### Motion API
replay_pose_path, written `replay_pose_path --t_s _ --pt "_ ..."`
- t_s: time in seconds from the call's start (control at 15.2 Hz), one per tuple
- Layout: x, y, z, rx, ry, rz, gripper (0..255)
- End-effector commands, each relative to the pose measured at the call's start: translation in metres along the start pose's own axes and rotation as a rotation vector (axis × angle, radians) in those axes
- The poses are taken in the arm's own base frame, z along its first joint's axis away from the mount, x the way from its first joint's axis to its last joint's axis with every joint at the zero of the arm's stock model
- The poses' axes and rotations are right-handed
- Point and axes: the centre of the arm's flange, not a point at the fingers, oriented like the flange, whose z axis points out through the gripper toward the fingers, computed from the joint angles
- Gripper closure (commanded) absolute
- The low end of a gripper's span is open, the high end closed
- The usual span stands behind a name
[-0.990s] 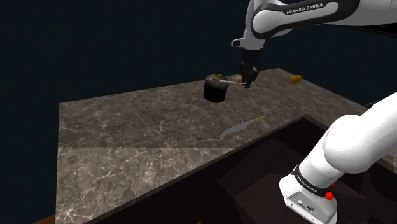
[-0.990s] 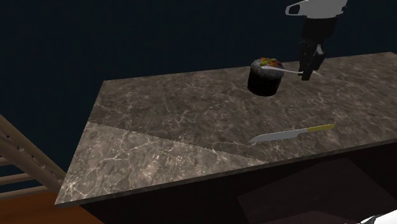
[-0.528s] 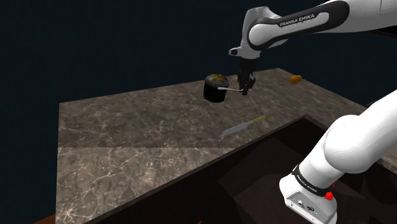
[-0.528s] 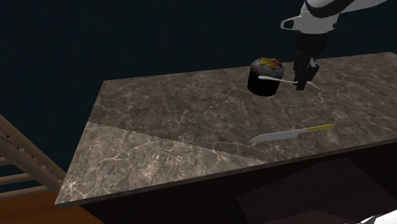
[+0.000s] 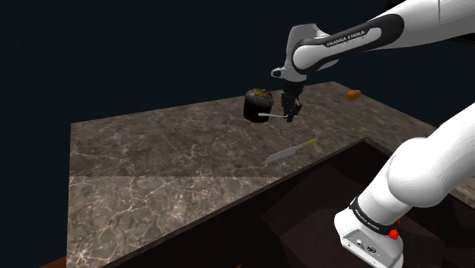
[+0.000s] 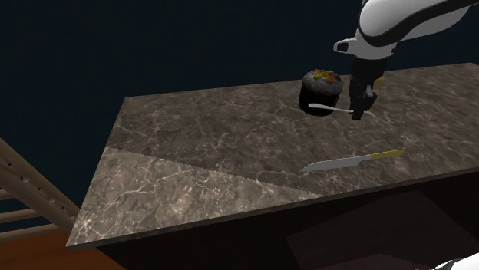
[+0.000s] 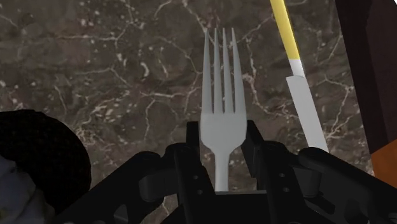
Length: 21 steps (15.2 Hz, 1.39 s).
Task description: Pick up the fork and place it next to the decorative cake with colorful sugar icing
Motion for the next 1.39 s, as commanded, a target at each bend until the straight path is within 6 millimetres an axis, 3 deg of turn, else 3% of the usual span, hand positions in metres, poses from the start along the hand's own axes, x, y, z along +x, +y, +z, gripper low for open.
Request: replay_pose_path --t_s 0.0,0.99,1.32 --pt "0.001 0.000 0.010 -0.001 0.000 0.000 255" --pt "0.010 0.008 0.087 -0.001 0.000 0.000 255" --pt "0.010 0.008 0.087 -0.001 0.000 0.000 255"
